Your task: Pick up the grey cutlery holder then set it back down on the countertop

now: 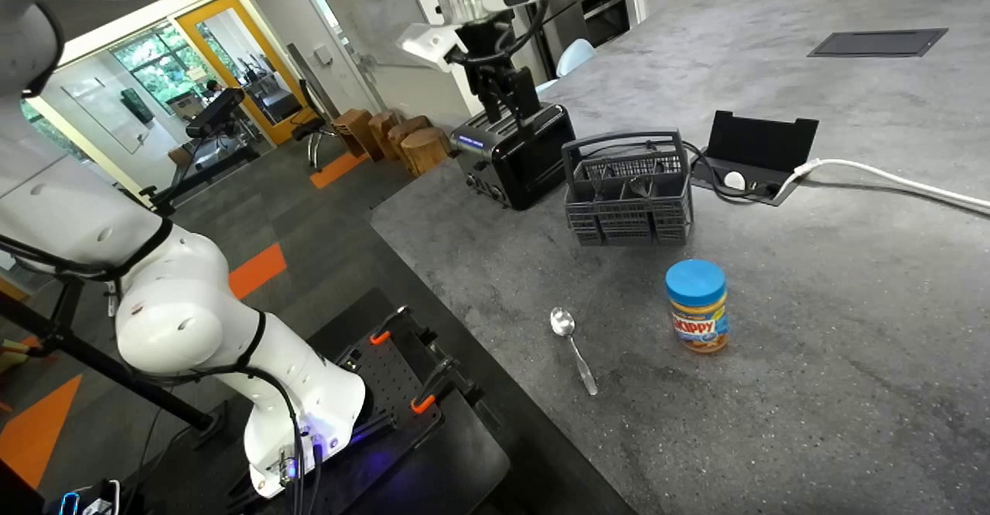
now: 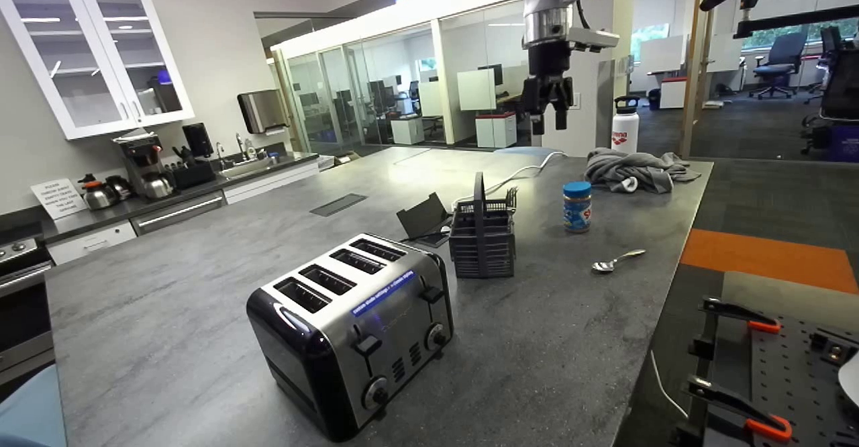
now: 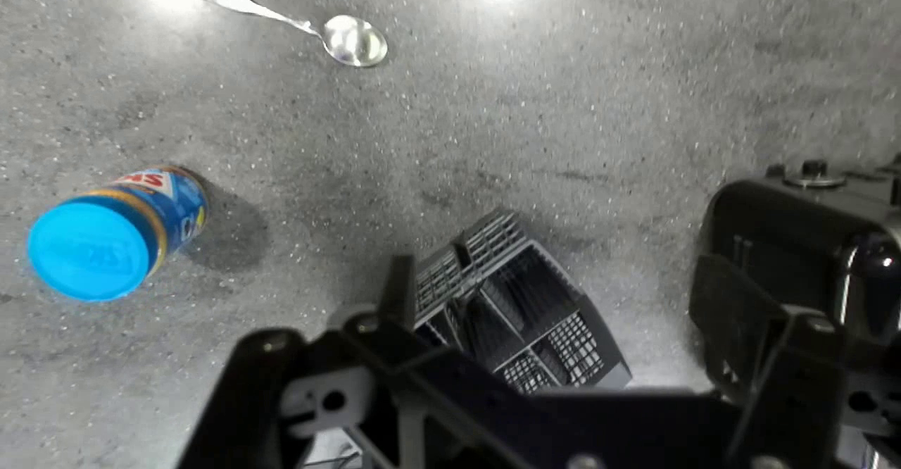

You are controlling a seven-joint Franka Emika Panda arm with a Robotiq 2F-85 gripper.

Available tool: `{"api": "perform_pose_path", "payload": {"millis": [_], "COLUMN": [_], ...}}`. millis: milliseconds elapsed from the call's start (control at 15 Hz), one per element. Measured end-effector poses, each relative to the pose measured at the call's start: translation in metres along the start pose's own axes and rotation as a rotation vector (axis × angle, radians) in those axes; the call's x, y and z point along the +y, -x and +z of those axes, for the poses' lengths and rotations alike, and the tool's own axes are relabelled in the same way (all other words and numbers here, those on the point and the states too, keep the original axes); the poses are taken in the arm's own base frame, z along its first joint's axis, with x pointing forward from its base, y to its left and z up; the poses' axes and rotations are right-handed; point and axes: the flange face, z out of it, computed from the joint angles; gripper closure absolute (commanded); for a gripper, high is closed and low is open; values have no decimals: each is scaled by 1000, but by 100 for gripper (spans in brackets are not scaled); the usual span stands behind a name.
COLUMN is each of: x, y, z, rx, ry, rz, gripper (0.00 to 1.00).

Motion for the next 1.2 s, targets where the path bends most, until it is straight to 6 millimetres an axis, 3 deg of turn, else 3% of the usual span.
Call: {"api": "perform_pose_path", "payload": {"millis": [400,600,867,1200], "x": [-12,-12,-11,-18], "y": [-93,-128,-155,-163], "z": [33,53,77,104], "rx": [114,163,234,226], "ry": [39,43,32,28], "rz": [313,471,654,757], "gripper": [0,0,0,0]}}
